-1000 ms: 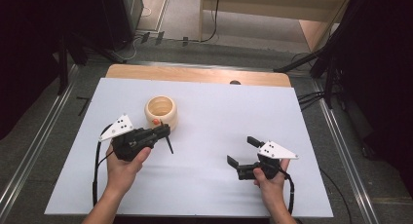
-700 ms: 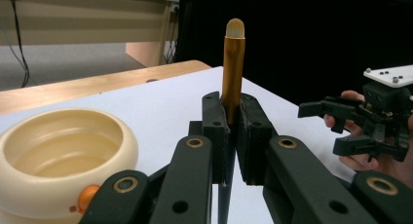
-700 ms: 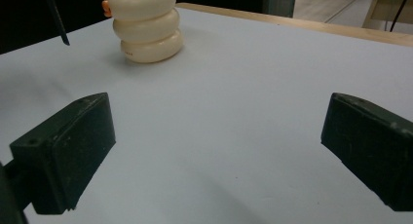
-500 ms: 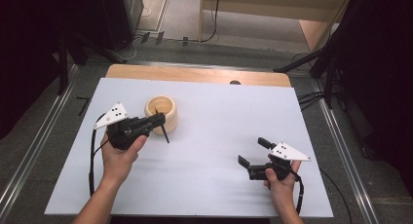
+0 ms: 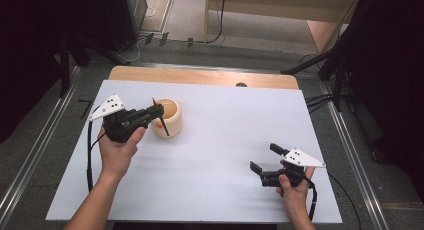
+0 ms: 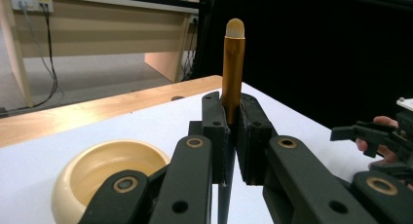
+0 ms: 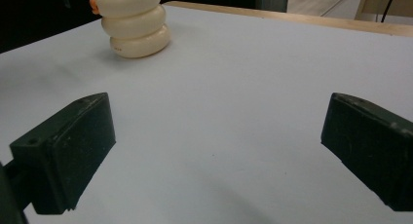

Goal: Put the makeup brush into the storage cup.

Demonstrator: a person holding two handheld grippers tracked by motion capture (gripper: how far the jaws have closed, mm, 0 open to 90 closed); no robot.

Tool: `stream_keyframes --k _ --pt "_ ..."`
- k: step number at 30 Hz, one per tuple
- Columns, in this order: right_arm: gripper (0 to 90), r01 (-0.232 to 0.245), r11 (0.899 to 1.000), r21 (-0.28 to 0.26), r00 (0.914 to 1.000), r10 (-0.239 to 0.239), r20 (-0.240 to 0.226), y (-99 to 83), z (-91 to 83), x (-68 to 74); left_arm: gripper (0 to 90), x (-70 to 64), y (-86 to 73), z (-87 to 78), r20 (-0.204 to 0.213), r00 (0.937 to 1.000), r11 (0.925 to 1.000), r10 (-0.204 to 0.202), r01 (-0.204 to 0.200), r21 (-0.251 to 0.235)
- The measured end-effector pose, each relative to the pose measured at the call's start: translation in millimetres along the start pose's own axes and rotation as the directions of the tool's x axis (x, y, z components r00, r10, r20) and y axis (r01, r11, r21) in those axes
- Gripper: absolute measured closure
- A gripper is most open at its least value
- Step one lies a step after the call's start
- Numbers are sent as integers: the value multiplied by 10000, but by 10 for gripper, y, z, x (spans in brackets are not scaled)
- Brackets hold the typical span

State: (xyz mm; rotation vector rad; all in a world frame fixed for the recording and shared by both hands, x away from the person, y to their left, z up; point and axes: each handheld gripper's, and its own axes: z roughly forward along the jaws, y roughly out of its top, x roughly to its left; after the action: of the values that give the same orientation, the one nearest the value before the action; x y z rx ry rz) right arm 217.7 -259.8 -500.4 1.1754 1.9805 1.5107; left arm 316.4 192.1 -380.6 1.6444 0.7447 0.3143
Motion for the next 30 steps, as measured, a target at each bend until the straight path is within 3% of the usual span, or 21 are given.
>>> stream_keyframes --k 17,30 --pt "0 -22 9998 176 9999 24 -131 -46 -10 -9 853 116 145 34 -494 9987 9994 -78 60 -355" --pt "0 -48 9998 169 9999 50 -144 -50 -9 -15 853 172 144 101 -1311 9914 9955 32 -157 -939"
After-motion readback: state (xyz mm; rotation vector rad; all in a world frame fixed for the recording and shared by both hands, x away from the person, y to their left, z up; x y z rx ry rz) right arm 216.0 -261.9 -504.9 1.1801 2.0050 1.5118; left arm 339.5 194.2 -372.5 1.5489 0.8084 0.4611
